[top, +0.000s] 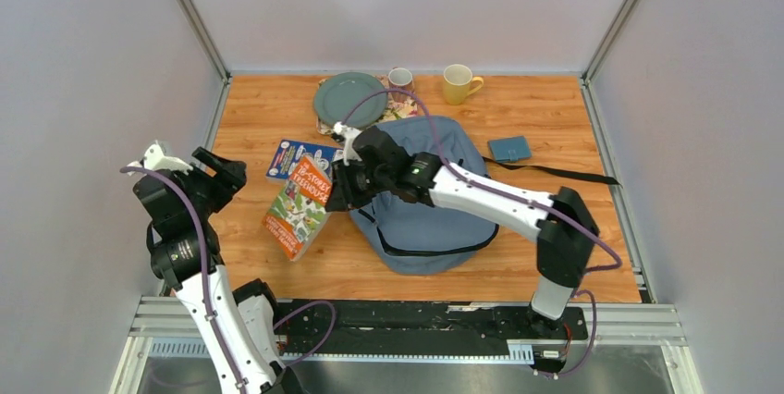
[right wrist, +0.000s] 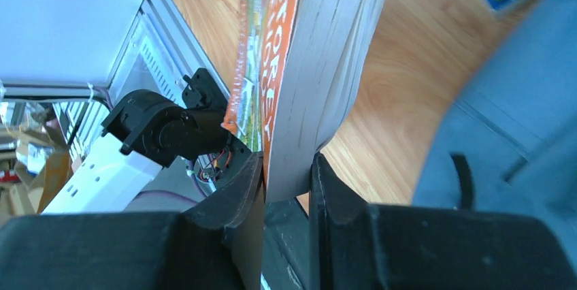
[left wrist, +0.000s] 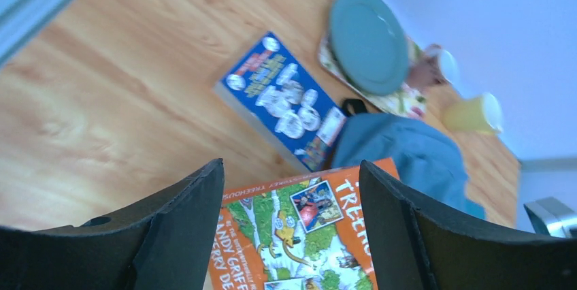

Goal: Pack the student bag
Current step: Pick up the book from the center of the board.

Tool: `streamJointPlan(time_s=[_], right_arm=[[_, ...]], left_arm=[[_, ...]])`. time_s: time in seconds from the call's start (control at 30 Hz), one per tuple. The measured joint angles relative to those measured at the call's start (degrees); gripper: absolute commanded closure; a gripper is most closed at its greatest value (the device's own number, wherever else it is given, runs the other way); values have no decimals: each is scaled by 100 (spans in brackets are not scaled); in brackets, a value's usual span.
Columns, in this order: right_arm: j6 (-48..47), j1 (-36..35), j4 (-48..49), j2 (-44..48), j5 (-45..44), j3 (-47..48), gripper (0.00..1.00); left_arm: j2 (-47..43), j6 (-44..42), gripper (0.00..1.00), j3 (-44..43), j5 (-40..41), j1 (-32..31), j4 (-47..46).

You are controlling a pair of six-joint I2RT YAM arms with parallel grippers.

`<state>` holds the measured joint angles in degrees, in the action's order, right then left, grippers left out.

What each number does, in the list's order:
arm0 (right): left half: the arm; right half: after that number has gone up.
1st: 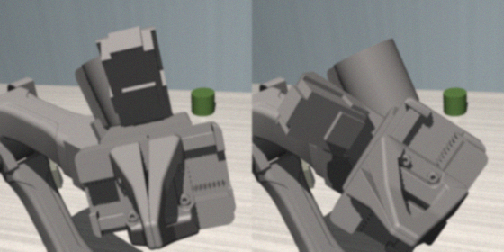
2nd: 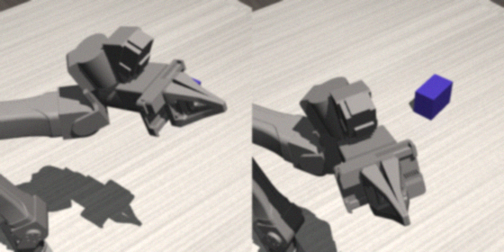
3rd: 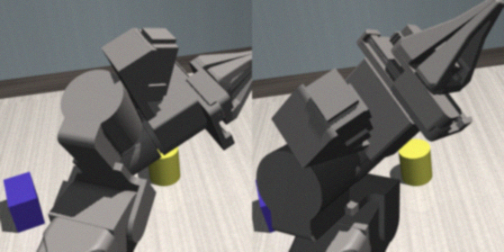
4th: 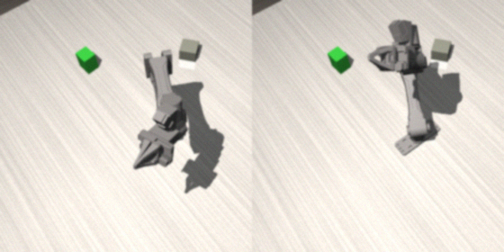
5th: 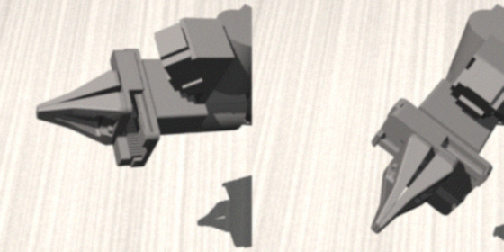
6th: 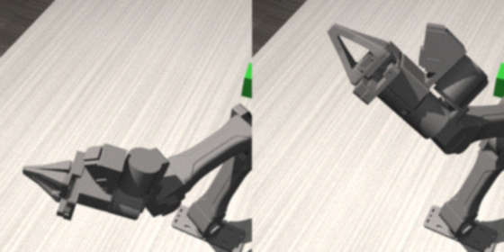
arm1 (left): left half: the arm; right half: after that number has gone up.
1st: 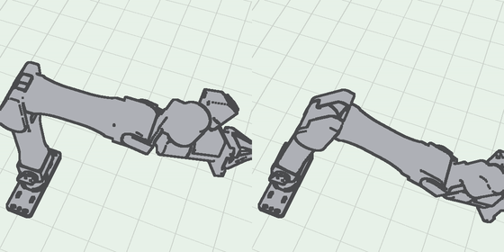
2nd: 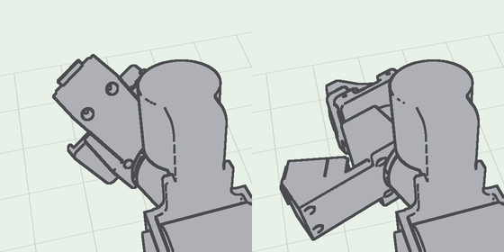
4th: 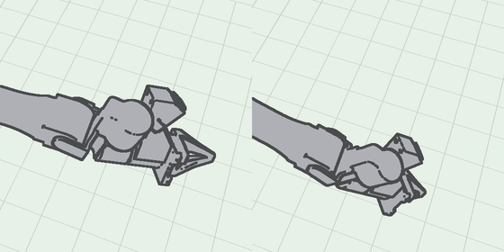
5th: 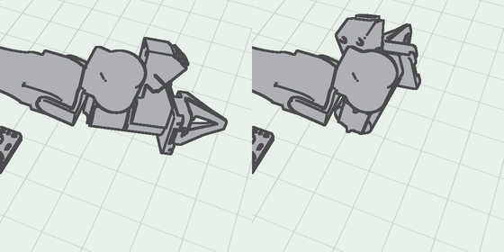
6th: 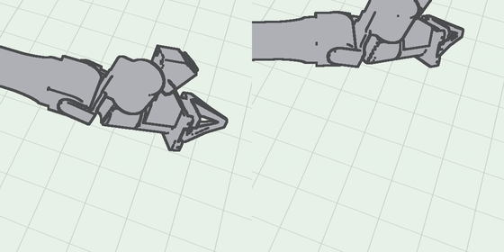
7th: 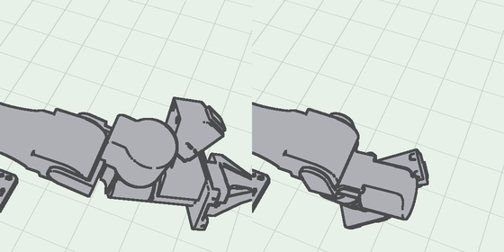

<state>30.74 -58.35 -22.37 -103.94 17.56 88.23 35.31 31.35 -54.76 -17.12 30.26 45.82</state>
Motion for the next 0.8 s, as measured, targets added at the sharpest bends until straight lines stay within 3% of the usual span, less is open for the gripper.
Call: streamJointPlan(time_s=[0.1,0.27,0.37,0.57,0.7,0.8], right_arm=[[177,205,197,894,-238,-859,100],[509,713,411,2249,-789,-2393,100],[789,901,433,2951,-1150,-3287,100],[1436,1049,601,3875,-1182,-4280,100],[1773,1241,745,4304,-1143,-4581,100],[1928,1349,815,4461,-1093,-4666,100]], left_arm=[[-33,52,20,299,-885,-31,-599],[-205,1027,20,2356,-2612,-81,-2411],[-249,1668,20,3440,-3185,-380,-3211],[-511,2608,19,4533,-3434,-1869,-5233],[-42,2730,19,4712,-3265,-3106,-6190],[260,2778,19,4896,-3060,-3521,-6822]])
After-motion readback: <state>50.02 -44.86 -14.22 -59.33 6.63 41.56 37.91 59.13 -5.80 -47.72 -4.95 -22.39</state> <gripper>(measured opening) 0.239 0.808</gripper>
